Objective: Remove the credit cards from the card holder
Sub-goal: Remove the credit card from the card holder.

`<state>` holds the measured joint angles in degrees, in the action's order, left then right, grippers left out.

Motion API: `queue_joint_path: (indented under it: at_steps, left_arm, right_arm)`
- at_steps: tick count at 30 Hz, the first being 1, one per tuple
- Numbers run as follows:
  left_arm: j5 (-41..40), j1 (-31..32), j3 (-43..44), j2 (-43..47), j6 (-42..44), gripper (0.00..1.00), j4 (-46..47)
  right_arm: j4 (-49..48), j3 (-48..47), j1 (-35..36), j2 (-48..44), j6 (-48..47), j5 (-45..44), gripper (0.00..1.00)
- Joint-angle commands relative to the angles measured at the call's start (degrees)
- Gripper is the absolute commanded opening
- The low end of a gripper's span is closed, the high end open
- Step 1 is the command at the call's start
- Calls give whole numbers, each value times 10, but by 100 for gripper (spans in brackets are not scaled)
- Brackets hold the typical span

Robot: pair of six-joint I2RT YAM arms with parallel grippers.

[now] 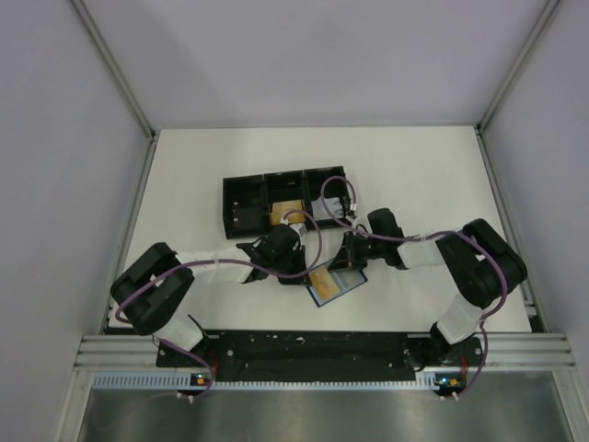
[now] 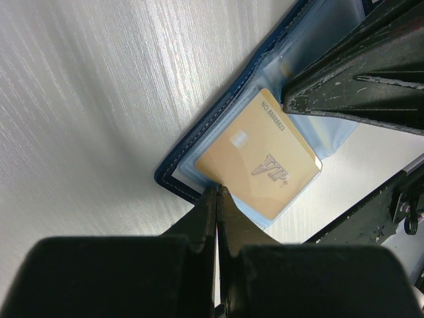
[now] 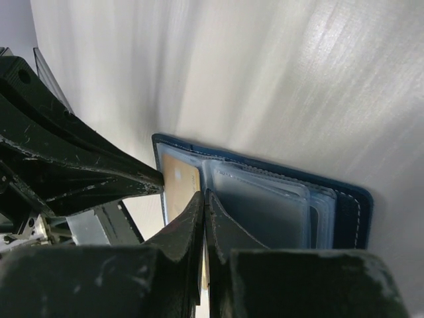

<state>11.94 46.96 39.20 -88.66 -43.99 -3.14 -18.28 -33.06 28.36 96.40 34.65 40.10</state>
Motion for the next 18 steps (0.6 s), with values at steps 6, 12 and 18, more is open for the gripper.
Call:
queue_joint_path:
  at_steps: [6,12,18]
  left_arm:
    - [-27,3,-19,-6,8,0,-25]
    - [-25,3,-16,-10,7,0,-22]
    - [-23,3,-12,-13,7,0,-22]
  right_arm:
    - [22,-17,-14,-39,-28,-18,0]
    - [15,-14,-6,-33,-23,4,24]
    - [24,-26,12,-10,-22,-5,25]
